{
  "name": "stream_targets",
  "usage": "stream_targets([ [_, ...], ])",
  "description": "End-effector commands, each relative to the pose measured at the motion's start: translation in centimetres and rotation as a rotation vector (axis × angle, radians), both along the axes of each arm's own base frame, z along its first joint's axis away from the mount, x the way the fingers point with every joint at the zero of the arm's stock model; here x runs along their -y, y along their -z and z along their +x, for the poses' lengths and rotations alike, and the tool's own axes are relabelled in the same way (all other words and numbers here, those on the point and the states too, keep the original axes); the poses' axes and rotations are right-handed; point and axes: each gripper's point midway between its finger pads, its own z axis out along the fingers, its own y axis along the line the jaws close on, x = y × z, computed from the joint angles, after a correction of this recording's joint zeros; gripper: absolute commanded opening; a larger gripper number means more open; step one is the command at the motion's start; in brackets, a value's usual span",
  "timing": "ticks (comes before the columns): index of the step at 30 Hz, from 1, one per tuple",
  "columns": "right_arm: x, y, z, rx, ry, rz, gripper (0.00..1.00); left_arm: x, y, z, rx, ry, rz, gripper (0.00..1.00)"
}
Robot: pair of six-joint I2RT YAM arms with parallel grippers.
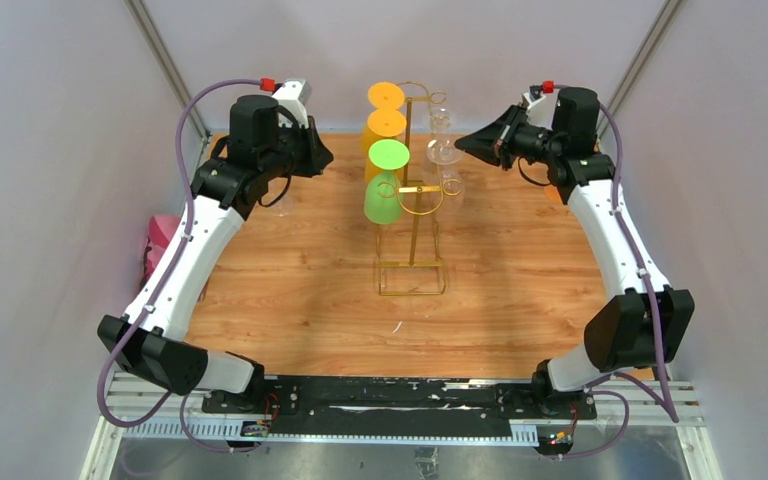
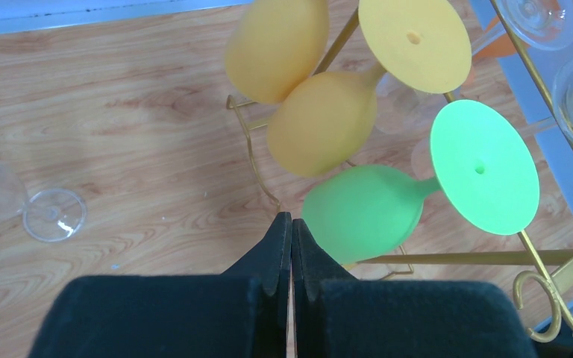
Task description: Take the wine glass off the wine glass rack
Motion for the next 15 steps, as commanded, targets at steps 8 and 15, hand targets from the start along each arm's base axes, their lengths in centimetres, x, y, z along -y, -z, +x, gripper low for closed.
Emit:
stream_targets([
  [8, 3.7, -1.8, -0.2, 0.044, 0.115, 0.017, 0.0, 0.3, -0.1, -0.9, 0.005, 0.022, -0.004, 0.0],
  [15, 3.9, -1.5, -0.2, 0.042, 0.114, 0.033, 0.0, 0.2, 0.0, -0.9, 0.003, 0.02, -0.003, 0.0],
])
